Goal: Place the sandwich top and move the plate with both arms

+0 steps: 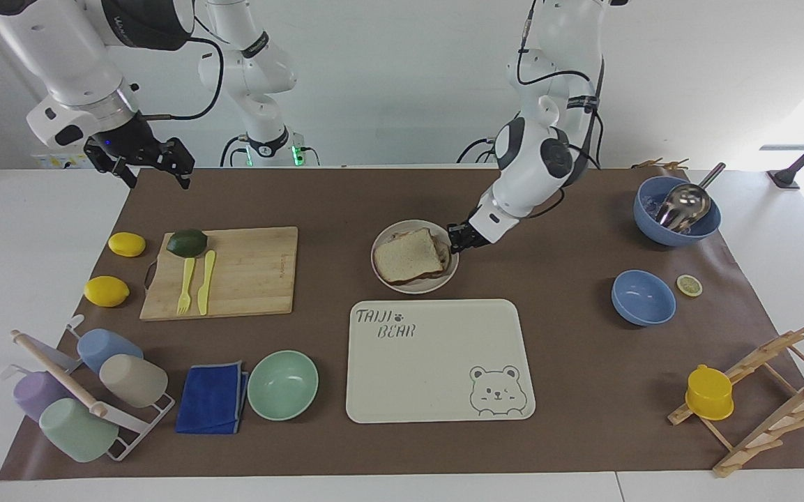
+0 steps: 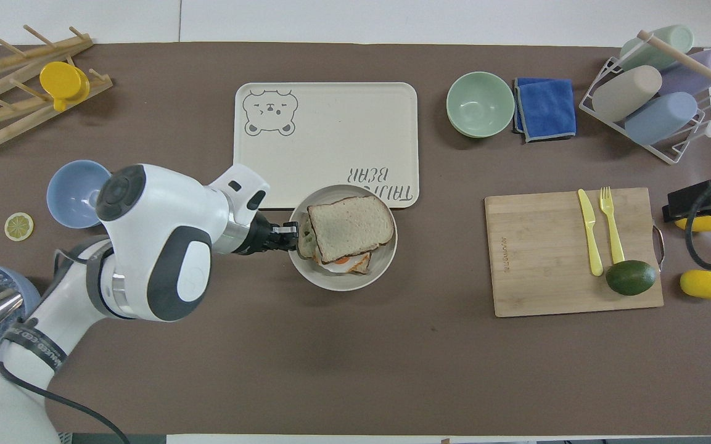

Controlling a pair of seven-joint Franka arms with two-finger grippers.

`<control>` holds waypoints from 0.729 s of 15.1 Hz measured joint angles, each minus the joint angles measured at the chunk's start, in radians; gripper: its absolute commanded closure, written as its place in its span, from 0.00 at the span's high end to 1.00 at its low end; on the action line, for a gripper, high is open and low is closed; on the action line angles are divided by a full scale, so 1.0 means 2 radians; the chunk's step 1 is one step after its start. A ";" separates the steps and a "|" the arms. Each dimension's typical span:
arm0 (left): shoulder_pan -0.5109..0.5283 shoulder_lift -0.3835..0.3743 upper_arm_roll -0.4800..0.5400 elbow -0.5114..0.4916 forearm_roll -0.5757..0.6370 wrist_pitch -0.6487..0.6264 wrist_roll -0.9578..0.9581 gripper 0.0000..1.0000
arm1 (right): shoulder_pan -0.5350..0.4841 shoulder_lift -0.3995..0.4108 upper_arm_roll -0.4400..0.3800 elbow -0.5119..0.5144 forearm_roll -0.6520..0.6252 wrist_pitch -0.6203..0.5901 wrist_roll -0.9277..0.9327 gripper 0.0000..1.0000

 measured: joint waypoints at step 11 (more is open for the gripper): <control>0.076 0.251 0.002 0.303 0.072 -0.041 0.010 0.00 | 0.000 0.000 0.000 0.000 0.000 0.000 0.000 1.00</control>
